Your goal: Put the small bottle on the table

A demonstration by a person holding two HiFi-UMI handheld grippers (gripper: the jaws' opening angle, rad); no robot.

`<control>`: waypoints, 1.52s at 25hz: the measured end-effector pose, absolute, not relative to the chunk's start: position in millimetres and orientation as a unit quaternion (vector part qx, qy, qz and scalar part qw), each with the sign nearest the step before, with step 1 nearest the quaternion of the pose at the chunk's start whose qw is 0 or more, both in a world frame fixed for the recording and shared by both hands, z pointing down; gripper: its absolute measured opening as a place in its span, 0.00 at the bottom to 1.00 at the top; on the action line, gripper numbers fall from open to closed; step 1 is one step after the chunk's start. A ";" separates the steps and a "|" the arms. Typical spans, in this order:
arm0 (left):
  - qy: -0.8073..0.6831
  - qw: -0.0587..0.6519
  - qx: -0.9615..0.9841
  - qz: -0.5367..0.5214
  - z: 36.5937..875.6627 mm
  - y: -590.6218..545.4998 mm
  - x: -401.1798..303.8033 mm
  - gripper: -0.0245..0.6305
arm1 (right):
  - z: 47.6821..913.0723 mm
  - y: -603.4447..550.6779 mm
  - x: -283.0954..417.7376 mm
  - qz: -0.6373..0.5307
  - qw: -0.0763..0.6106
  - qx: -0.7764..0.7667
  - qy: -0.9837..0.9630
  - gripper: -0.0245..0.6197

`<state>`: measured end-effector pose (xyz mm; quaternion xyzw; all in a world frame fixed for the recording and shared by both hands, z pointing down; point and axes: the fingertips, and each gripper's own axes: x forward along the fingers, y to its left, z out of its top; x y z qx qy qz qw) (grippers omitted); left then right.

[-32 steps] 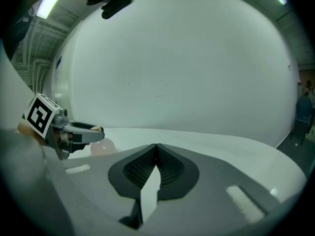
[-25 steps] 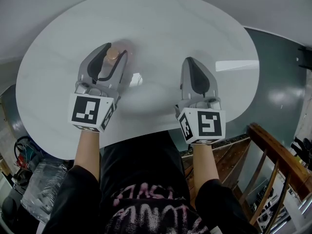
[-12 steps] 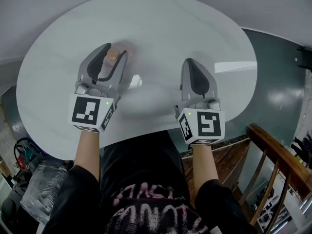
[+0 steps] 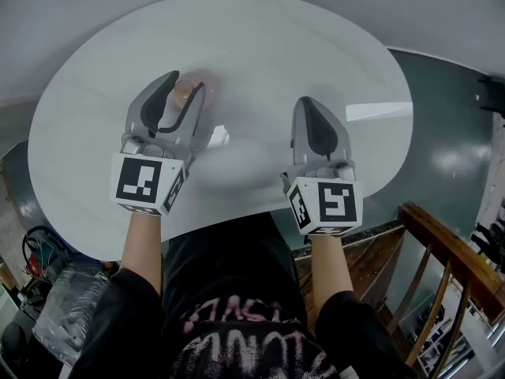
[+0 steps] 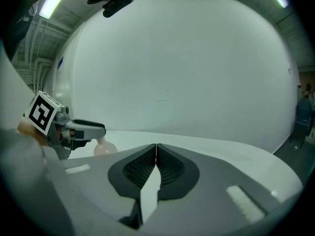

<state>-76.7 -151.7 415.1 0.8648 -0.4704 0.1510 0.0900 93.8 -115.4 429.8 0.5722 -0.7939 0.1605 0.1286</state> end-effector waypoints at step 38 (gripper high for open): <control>-0.477 0.067 0.866 0.133 377.6 -123.2 -73.4 0.17 | 390.0 -93.9 87.7 0.128 0.116 0.572 -0.802 0.05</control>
